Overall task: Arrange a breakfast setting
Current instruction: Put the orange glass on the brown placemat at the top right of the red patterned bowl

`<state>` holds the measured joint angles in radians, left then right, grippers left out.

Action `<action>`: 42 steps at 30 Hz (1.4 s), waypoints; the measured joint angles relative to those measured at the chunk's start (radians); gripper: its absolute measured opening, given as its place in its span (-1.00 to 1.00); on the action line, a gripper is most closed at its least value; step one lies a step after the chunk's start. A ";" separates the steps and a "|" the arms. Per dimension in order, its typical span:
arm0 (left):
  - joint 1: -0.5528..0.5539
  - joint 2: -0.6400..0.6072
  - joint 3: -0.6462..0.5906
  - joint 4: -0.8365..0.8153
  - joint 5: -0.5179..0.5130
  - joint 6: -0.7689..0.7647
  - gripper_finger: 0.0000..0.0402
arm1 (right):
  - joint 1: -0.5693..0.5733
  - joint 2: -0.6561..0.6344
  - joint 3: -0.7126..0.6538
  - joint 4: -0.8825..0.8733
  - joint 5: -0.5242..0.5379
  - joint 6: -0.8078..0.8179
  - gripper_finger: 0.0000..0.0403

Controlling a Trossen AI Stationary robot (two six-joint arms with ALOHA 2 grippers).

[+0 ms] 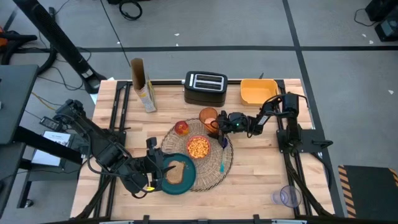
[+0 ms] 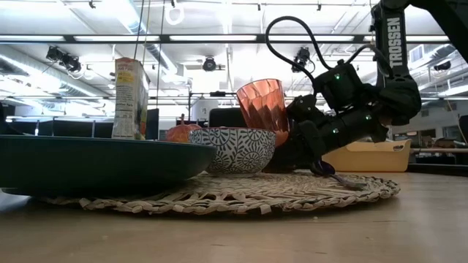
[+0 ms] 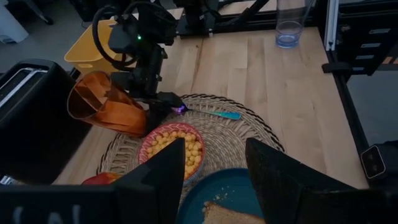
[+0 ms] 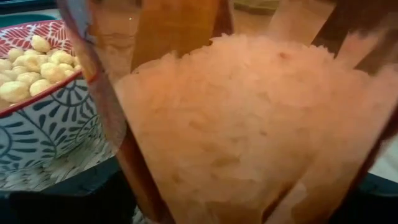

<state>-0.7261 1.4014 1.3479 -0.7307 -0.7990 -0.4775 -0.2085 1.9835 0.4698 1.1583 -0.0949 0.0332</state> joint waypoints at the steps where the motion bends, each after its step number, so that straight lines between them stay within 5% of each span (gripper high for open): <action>1: 0.000 0.000 0.000 0.000 0.000 0.000 -0.11 | 0.000 0.000 0.000 -0.001 -0.001 0.000 0.85; 17: 0.000 0.000 0.000 -0.006 0.000 -0.001 -0.11 | 0.000 -0.011 -0.001 -0.015 -0.009 0.001 0.92; 42: 0.002 0.000 0.000 -0.007 -0.012 -0.007 -0.11 | 0.071 -0.350 -0.201 -0.137 0.119 0.027 0.90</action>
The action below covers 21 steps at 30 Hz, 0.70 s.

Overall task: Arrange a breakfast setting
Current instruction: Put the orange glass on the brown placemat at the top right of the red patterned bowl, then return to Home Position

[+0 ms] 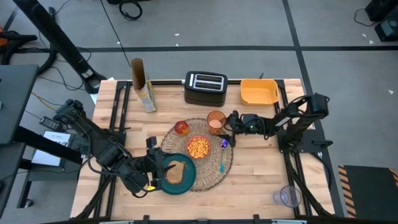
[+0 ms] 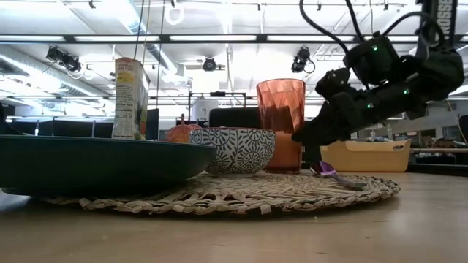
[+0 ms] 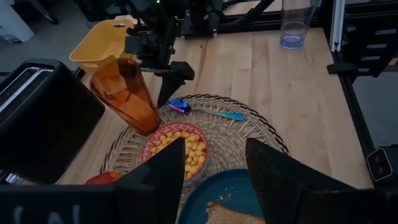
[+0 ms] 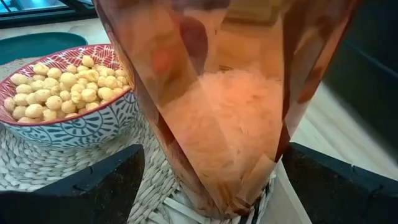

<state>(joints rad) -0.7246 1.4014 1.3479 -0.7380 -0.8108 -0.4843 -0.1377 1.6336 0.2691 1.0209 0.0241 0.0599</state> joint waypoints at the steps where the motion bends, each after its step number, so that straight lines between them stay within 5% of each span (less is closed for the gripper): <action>1: 0.000 0.000 0.000 0.000 -0.002 0.000 -0.11 | 0.008 -0.018 0.000 -0.023 0.013 0.001 0.90; 11: 0.000 0.000 0.000 0.000 -0.004 0.001 -0.11 | 0.047 -0.202 0.001 -0.264 0.085 0.040 0.90; 21: 0.000 0.000 0.000 0.001 -0.004 0.000 -0.11 | 0.051 -0.234 0.002 -0.379 0.115 0.063 0.76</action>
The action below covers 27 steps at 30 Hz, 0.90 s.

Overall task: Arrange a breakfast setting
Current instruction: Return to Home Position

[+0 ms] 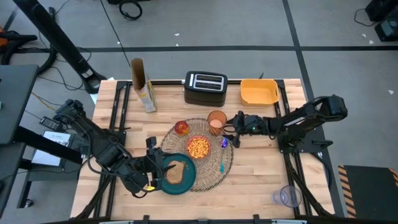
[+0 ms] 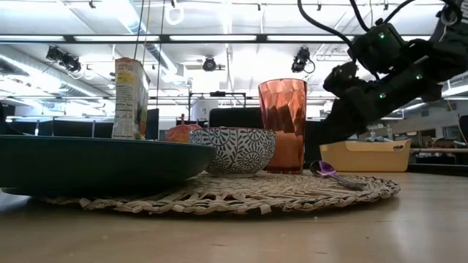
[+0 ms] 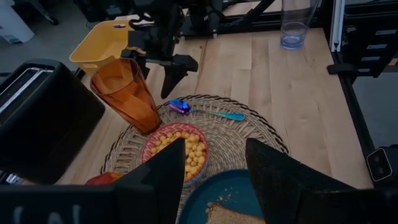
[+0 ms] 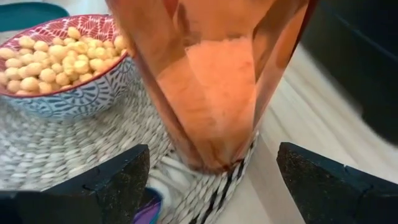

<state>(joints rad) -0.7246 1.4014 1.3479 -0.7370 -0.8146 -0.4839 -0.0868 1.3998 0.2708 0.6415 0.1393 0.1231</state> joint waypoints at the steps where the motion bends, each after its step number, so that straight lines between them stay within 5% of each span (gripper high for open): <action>1: 0.000 0.000 0.000 0.001 0.000 0.000 -0.11 | 0.001 -0.012 0.004 -0.028 -0.003 0.013 0.75; 9: 0.004 -0.001 -0.100 0.123 0.018 0.050 -0.11 | 0.029 -0.207 0.042 -0.372 -0.034 0.112 0.72; 17: 0.082 -0.008 -0.335 0.417 0.077 0.124 -0.11 | 0.165 -0.407 0.044 -0.349 -0.040 0.139 0.70; 22: 0.175 -0.080 -0.420 0.501 0.237 0.183 -0.16 | 0.248 -0.460 0.044 -0.242 -0.026 0.113 0.48; 27: 0.266 -0.211 -0.502 0.538 0.241 0.275 -0.30 | 0.227 -0.523 0.044 -0.238 -0.073 0.094 0.12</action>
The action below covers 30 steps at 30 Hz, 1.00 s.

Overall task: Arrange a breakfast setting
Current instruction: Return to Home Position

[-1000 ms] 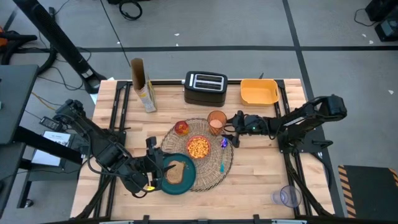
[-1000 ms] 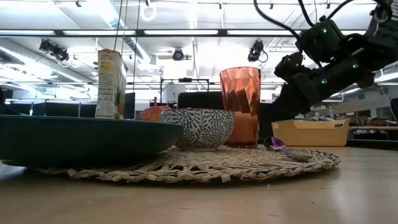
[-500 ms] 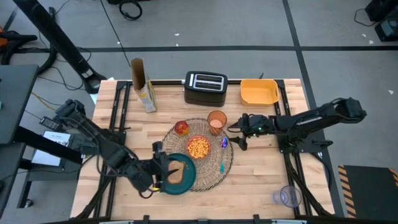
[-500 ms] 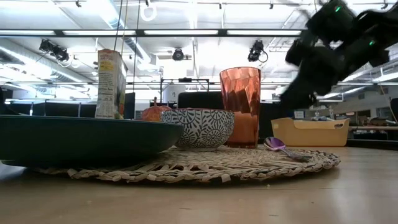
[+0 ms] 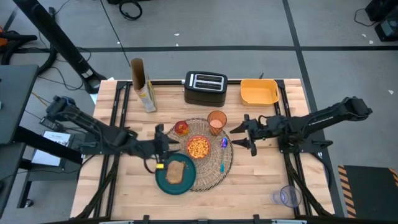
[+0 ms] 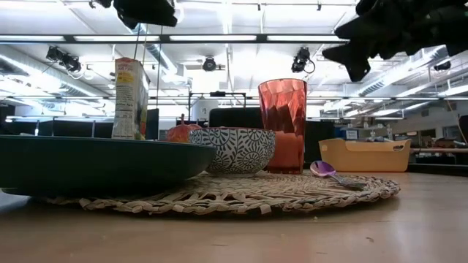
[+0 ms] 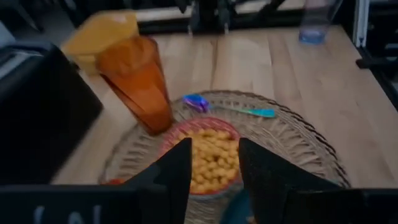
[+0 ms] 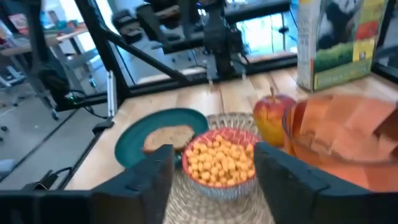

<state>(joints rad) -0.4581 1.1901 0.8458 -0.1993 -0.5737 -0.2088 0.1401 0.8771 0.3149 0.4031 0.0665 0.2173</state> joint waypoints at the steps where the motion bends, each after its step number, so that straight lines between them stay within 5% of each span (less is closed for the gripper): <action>1: 0.011 -0.030 -0.023 0.020 0.001 0.030 -0.32 | -0.009 -0.005 0.000 0.006 -0.018 -0.010 0.05; 9: 0.130 -0.256 -0.260 0.164 0.004 0.120 -0.44 | -0.060 -0.066 0.000 0.199 -0.204 0.001 -0.54; 14: 0.196 -0.345 -0.364 0.167 0.004 0.114 -0.48 | -0.079 -0.188 0.000 0.151 -0.222 -0.106 -0.92; 18: 0.216 -0.447 -0.457 0.223 0.004 0.109 -0.49 | -0.117 -0.330 0.000 -0.029 -0.190 -0.130 -0.93; 23: 0.213 -0.600 -0.580 0.263 0.004 0.061 -0.49 | -0.148 -0.487 0.000 -0.286 -0.008 -0.143 -0.91; 30: 0.213 -0.777 -0.631 0.225 0.004 0.126 -0.49 | -0.150 -0.636 -0.016 -0.439 -0.004 -0.139 -0.97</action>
<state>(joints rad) -0.2451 0.4132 0.2150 0.0257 -0.5697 -0.0833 -0.0101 0.2412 0.2988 -0.0357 0.0624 0.0782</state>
